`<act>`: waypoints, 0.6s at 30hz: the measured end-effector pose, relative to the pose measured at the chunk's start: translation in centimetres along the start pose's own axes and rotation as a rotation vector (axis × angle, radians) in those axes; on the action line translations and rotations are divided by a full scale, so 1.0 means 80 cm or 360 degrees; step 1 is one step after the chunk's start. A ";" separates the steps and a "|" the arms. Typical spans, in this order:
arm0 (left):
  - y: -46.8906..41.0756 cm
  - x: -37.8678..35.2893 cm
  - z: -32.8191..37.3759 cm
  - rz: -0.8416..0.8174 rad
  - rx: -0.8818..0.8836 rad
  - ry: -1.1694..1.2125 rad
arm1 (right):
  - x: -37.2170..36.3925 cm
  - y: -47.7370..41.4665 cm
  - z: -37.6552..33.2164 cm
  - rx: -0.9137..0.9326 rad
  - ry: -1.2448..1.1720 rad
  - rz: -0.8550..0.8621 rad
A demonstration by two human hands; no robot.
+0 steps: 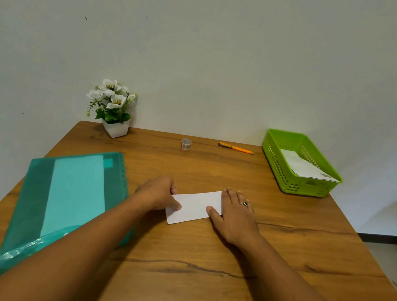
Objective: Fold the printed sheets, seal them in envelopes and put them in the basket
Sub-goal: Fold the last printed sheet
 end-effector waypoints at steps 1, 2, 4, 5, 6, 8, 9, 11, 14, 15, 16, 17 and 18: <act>0.001 0.000 -0.002 0.0028 -0.0011 0.0076 | 0.002 0.000 0.000 -0.0003 -0.0022 -0.0001; 0.002 0.000 -0.004 0.0065 -0.0027 0.0168 | 0.005 0.001 0.000 -0.0008 -0.0050 -0.0003; 0.008 0.001 -0.007 0.0159 -0.0098 0.0364 | 0.016 0.003 -0.004 -0.0017 -0.0110 0.0026; 0.012 0.002 -0.007 0.0208 -0.0157 0.0465 | 0.024 0.006 -0.008 -0.0005 -0.0130 0.0075; 0.017 0.005 -0.007 0.0255 -0.0226 0.0567 | 0.032 0.008 -0.012 0.0039 -0.0138 0.0150; 0.027 0.012 -0.003 0.0351 -0.0375 0.0690 | 0.048 0.011 -0.025 0.0226 -0.0187 0.0344; 0.031 0.017 -0.001 0.0407 -0.0456 0.0711 | 0.055 0.012 -0.033 0.0334 -0.0275 0.0426; 0.040 0.028 0.004 0.0494 -0.0642 0.0749 | 0.071 0.014 -0.051 0.0470 -0.0648 0.0495; 0.048 0.044 0.011 0.0604 -0.0861 0.0875 | 0.088 0.014 -0.076 0.0524 -0.1263 0.0517; 0.050 0.050 0.013 0.0646 -0.0893 0.0937 | 0.093 0.014 -0.082 0.0518 -0.1383 0.0546; 0.051 0.054 0.014 0.0676 -0.0909 0.0992 | 0.097 0.014 -0.086 0.0519 -0.1475 0.0575; 0.052 0.058 0.014 0.0692 -0.0918 0.1029 | 0.100 0.014 -0.089 0.0530 -0.1540 0.0596; 0.053 0.061 0.014 0.0700 -0.0925 0.1045 | 0.104 0.014 -0.091 0.0545 -0.1576 0.0608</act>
Point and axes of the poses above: each hand's wrist, its own y-axis away from the middle knuckle, its own x-axis out of the back of the hand, z = x × y, the point moved 1 cm from there along -y, towards the middle knuckle, and after that the axes turned 1 degree about z, right-handed, at the moved point
